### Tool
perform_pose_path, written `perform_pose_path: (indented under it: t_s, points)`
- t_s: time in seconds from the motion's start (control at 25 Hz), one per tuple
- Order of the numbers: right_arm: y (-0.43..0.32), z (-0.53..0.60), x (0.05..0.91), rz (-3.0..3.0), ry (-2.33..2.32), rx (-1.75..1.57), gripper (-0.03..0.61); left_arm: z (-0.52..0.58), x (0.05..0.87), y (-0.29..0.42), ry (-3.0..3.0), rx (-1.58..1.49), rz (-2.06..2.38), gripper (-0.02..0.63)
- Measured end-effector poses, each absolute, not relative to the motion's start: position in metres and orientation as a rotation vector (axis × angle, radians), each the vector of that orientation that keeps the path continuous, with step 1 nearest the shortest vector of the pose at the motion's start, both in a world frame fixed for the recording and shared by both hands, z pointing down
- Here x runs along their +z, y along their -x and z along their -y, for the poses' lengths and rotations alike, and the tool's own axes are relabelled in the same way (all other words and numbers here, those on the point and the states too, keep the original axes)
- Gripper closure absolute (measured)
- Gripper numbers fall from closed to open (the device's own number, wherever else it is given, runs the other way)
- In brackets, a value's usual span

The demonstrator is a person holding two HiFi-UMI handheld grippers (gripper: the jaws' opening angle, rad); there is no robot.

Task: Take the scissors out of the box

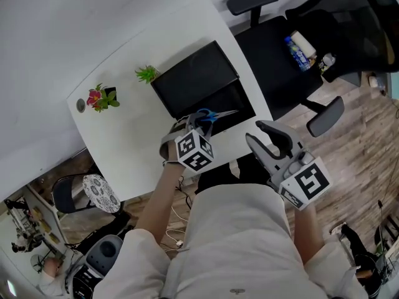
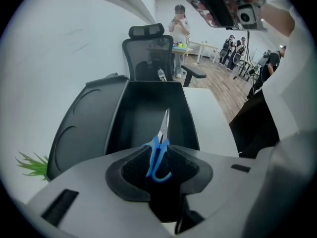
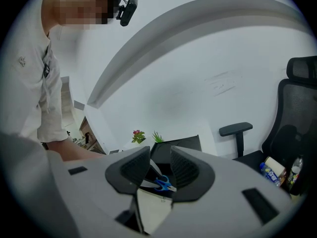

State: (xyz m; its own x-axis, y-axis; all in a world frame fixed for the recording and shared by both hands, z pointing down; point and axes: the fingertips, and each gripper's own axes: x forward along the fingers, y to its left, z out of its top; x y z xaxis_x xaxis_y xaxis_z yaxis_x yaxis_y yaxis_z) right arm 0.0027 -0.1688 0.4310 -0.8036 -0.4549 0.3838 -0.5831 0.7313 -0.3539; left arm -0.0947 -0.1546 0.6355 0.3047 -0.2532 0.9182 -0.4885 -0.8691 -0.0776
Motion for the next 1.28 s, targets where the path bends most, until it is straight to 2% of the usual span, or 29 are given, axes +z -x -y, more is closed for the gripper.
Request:
perform_pose_path:
  t_s: [0.48,0.6,0.8,1.0,1.28]
  points:
    - [-0.006,0.175,0.436,2.651,-0.872,0.721,0.442,0.151,0.658,0.1,-2.262,1.929,0.618,0.497]
    - [-0.007,0.173,0.437,2.648,-0.876,0.725,0.442,0.154,0.663,0.103,-2.237,2.011,0.603,0.479]
    - [-0.012,0.171,0.439,2.64,-0.885,0.733,0.443,0.153,0.664,0.102,-2.245,2.013,0.55,0.474]
    - [-0.012,0.172,0.441,2.64,-0.882,0.737,0.445,0.15,0.666,0.1,-2.253,2.018,0.497,0.51]
    - [-0.01,0.17,0.44,2.652,-0.879,0.741,0.449,0.151,0.667,0.099,-2.253,2.009,0.49,0.511]
